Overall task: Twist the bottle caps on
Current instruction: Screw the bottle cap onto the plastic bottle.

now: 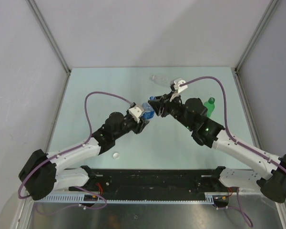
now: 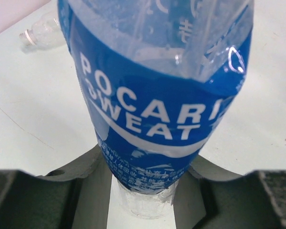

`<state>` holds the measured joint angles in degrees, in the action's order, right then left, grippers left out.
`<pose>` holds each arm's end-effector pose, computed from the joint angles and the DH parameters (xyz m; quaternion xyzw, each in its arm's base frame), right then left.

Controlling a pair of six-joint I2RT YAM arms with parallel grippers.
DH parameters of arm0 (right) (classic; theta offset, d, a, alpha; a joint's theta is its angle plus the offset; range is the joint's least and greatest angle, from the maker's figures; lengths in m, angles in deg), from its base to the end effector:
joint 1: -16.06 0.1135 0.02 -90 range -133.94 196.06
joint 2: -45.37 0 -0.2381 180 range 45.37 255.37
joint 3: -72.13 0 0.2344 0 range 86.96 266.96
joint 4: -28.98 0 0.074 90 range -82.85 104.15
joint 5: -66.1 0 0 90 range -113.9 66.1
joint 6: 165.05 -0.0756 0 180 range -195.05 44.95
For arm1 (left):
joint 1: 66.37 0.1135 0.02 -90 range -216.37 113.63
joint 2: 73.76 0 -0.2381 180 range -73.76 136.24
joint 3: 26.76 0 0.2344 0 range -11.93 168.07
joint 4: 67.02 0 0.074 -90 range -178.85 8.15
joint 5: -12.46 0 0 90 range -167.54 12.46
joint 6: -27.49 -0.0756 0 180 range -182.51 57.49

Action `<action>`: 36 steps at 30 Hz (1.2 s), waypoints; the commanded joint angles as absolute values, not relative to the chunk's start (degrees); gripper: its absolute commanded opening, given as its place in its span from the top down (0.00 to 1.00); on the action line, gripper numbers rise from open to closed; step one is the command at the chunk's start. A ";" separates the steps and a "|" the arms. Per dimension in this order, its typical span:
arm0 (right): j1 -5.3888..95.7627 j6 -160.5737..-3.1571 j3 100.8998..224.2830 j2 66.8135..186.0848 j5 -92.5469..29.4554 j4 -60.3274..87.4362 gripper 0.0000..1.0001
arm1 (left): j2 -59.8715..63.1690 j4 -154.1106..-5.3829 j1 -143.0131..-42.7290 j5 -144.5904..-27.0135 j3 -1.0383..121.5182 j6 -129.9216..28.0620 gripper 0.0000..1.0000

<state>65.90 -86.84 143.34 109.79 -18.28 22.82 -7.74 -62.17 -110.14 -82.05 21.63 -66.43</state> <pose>0.1986 0.2239 0.3576 -0.1960 0.6754 0.3342 0.6275 0.2070 -0.2065 0.2270 0.3381 0.7042 -0.2414 0.5757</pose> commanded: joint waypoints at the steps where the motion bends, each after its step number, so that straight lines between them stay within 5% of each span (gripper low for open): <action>1: 66.88 -85.49 142.59 109.61 -19.44 17.96 0.56 | -8.84 -48.28 -110.42 -79.87 26.37 -64.28 1.00; 9: 66.93 -81.66 142.59 108.05 -22.42 18.18 0.28 | -8.85 -48.28 -110.41 -80.39 25.67 -65.76 1.00; 17: 66.56 -71.26 142.25 102.38 -38.40 10.54 0.03 | -10.65 -48.52 -109.50 -89.85 22.89 -72.39 1.00; 23: 64.02 -48.33 140.07 91.85 -51.13 -3.02 0.01 | -13.48 -57.79 -102.93 -114.13 20.59 -81.89 1.00; 28: 63.35 -36.99 139.92 88.13 -54.61 -8.30 0.01 | -11.78 -76.03 -102.17 -120.80 23.63 -93.61 1.00; 36: 62.73 -33.78 141.55 90.73 -59.57 -11.51 0.16 | -10.55 -79.95 -102.13 -125.55 22.98 -96.76 1.00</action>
